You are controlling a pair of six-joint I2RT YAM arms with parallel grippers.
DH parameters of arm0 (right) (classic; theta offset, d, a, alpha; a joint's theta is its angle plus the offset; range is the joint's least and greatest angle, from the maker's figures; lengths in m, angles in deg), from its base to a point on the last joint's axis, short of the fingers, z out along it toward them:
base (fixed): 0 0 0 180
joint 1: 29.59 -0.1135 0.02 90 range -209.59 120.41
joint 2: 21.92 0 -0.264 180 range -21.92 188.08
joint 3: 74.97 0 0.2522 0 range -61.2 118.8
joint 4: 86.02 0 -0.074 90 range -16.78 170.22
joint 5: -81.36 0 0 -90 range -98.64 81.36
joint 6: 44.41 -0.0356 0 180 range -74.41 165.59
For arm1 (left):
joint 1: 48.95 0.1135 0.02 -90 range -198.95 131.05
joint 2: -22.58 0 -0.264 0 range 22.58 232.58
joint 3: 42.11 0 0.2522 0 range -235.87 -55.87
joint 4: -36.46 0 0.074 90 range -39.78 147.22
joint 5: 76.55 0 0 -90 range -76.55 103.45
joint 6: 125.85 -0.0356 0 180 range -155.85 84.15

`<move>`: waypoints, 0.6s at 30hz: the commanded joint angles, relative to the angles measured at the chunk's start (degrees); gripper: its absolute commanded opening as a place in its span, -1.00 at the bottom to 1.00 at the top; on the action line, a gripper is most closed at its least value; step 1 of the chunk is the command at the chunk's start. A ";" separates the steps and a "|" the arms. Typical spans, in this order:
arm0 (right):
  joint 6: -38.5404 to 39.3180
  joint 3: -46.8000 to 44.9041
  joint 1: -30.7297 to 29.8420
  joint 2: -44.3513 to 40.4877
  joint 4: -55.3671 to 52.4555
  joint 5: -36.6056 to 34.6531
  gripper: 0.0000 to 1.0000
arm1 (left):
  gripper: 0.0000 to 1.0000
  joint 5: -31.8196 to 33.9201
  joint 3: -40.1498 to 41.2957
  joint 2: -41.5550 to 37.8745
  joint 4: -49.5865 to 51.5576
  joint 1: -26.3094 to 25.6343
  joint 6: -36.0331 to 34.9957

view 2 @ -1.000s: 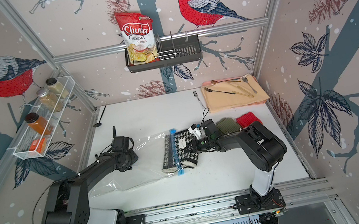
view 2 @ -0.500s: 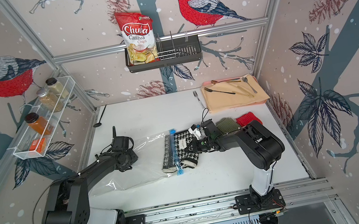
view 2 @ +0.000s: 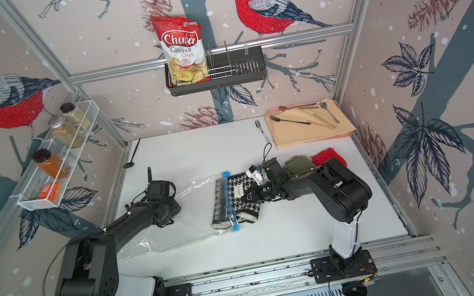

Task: Take the scarf out of the vacuum bag
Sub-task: Take out the scarf from the vacuum bag.

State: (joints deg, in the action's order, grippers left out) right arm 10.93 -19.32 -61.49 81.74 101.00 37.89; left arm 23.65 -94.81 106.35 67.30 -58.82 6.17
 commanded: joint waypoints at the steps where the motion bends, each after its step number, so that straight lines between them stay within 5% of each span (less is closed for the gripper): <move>1: -0.15 0.04 0.00 -0.15 0.52 0.55 -1.00 | -0.22 0.32 0.66 0.41 3.51 0.29 0.47; 18: 0.28 -0.73 0.92 -1.77 -0.41 0.58 -1.00 | -0.27 -0.25 0.89 0.34 3.06 0.30 0.53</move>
State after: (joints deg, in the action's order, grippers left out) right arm 10.95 -19.84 -60.88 80.60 100.87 37.91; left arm 23.80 -94.39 106.31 66.06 -58.80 6.17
